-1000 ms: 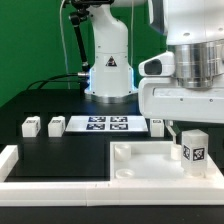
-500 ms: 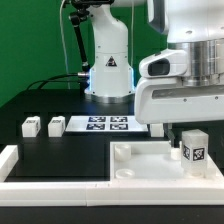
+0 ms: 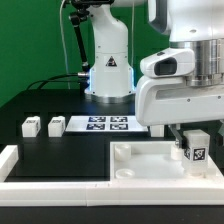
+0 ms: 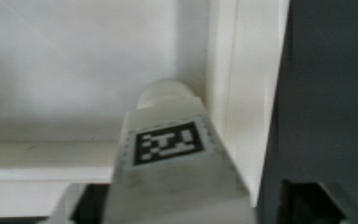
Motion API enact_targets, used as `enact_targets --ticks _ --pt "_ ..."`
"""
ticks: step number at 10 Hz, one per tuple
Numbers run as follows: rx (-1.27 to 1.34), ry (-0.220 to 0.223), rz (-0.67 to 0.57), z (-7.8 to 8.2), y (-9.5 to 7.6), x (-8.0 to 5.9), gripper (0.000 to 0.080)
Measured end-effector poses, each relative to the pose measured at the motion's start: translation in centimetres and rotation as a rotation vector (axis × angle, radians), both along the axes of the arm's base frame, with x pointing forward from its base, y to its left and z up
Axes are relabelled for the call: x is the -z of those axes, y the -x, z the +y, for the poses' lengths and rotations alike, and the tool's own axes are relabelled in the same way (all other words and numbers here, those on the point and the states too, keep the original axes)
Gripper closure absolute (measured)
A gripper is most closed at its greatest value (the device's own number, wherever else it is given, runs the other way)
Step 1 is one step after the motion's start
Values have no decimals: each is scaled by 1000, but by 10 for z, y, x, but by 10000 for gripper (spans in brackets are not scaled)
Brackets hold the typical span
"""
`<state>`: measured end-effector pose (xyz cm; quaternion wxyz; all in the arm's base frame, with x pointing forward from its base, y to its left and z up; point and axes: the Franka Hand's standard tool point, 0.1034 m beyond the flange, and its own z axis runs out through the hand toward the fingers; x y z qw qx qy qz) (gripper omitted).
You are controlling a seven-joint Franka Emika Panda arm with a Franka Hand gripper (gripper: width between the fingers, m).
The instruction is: Assemble square table
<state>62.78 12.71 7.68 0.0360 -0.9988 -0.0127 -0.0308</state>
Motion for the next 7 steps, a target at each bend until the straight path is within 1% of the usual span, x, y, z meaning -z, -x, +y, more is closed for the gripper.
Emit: enact_targets --ticks 1,3,4,5,6,7 --pt "116 -4 9 -4 0 1 501" --pt "230 -11 18 -4 0 1 502" --pt "333 -21 23 -5 0 1 502" --pt "481 -38 29 -5 -1 1 502" --pt "608 -43 36 -4 1 1 502" --pt "795 -60 52 -3 2 2 503"
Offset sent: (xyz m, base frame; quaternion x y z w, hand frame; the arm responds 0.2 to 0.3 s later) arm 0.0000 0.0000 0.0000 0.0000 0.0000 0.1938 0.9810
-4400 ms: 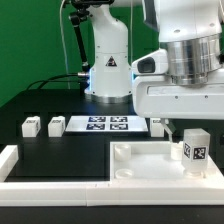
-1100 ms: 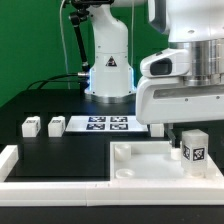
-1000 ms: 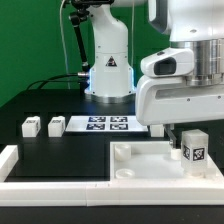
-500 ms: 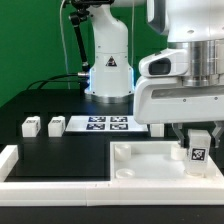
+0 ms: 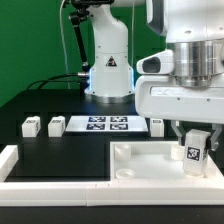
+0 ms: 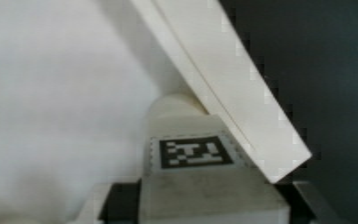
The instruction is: Assemble square table
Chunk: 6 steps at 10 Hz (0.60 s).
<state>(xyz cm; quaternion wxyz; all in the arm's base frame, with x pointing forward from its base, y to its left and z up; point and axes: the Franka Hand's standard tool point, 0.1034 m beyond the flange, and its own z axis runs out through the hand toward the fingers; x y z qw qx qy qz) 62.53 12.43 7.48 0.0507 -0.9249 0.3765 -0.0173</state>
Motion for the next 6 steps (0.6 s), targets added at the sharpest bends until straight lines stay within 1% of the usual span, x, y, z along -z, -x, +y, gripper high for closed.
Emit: enact_targets --ticks 1,2,3,5,6 --pt "191 -36 8 0 0 1 503" --pt "315 -69 20 -3 -1 2 503" --pt "379 -84 27 -4 -1 2 503" --pt "401 -85 26 -3 -1 3 503" --pt "391 -84 26 -3 -1 3 430"
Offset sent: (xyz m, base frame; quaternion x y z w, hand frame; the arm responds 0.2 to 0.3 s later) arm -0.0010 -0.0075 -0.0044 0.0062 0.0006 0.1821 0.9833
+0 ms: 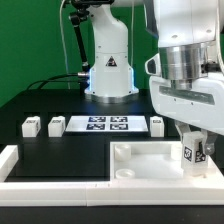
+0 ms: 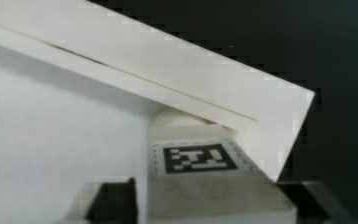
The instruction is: Assemble square table
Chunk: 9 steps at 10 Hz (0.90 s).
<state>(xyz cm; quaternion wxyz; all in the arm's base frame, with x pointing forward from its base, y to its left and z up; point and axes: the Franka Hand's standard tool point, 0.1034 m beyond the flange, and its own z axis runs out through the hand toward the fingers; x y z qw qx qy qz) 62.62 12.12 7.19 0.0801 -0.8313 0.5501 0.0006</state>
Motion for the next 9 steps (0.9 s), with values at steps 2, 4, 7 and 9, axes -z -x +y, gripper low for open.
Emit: enact_targets --ticks 2,4,7,9 --pt "-172 18 -17 2 0 -1 295" --pt "-480 46 -62 -9 -2 -1 156" --pt "-725 74 -92 -10 -3 -1 151" --pt "-879 88 -112 -10 -3 -1 150"
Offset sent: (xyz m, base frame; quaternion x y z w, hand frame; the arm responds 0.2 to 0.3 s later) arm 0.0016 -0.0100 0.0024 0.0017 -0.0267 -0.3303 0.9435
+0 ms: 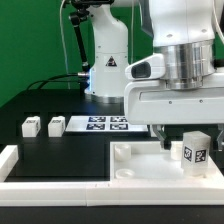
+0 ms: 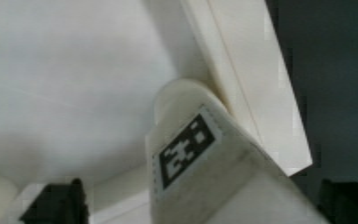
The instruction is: Assemble square table
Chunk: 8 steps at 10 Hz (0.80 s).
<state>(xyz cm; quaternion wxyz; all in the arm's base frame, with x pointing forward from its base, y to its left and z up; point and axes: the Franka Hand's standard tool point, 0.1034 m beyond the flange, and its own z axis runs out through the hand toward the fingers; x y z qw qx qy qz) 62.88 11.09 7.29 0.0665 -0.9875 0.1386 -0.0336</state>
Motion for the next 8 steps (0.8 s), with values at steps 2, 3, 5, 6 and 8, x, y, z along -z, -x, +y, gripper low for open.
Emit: enact_targets --ticks 2,3,5,6,8 --pt "-329 60 -43 0 -3 -3 150" --pt "-444 79 -59 2 -3 -2 150" --pt "-539 103 -89 1 -5 3 150" --pt "-518 101 -87 0 -5 3 155" --pt "-400 85 -75 1 -4 3 311"
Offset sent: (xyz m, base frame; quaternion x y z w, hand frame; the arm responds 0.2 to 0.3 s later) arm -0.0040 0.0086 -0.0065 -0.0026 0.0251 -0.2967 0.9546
